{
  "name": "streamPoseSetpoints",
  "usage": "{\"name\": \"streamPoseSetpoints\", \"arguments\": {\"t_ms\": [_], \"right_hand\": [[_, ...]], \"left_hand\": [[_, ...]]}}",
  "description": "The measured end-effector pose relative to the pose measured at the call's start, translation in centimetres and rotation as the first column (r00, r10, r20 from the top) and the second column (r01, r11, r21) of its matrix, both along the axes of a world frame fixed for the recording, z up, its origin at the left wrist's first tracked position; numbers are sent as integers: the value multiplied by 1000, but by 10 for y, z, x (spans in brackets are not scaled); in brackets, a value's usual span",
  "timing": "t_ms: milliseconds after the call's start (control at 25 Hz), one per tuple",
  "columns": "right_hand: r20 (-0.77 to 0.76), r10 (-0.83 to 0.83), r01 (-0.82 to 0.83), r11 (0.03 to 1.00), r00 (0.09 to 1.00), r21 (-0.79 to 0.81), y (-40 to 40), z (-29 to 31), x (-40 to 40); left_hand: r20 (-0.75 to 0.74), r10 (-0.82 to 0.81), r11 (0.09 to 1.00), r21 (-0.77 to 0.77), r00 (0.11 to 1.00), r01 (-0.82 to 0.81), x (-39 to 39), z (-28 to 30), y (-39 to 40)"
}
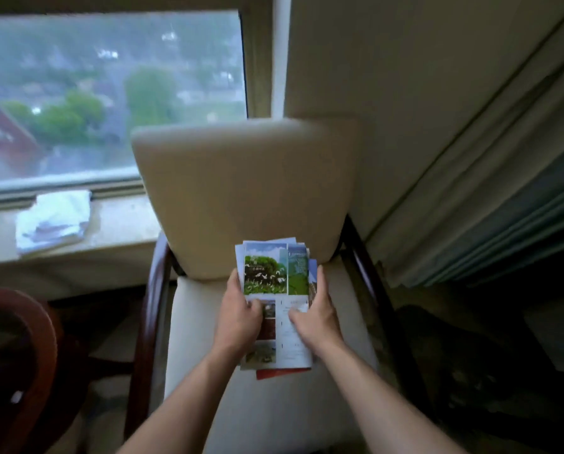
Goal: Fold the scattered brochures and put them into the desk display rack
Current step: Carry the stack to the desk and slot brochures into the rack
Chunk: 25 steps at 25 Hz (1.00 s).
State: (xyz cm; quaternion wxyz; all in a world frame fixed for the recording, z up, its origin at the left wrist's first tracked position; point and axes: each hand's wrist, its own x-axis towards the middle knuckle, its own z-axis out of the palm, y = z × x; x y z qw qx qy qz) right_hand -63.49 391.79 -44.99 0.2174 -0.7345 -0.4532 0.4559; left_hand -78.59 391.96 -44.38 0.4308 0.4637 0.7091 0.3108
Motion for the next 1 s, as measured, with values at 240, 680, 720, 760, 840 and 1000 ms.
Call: {"name": "streamPoseSetpoints", "arguments": {"t_ms": [240,680,720,760,840,1000], "right_hand": [[49,-163,146,957,985,251,15,143,57],[102,-705,650,692,702,314,-228,227,342],[118,-741,683,659,661,314,-266,231,369],[131,-777,715,621,616,321,-305,235,394],[149,-832,765,551,534,333,-373,242,436],[148,-930,874,368,337,318,-511,244,499]], "left_hand": [[-59,-247,920,299,967,253,58,145,48],[-1,-801,556,369,598,745,391,206,-105],[2,-826,525,368,563,768,427,207,-139],[6,-849,493,370,528,788,462,207,-175],[21,-890,428,388,456,816,520,209,-238],[-14,-960,256,375,281,891,612,215,-367]]}}
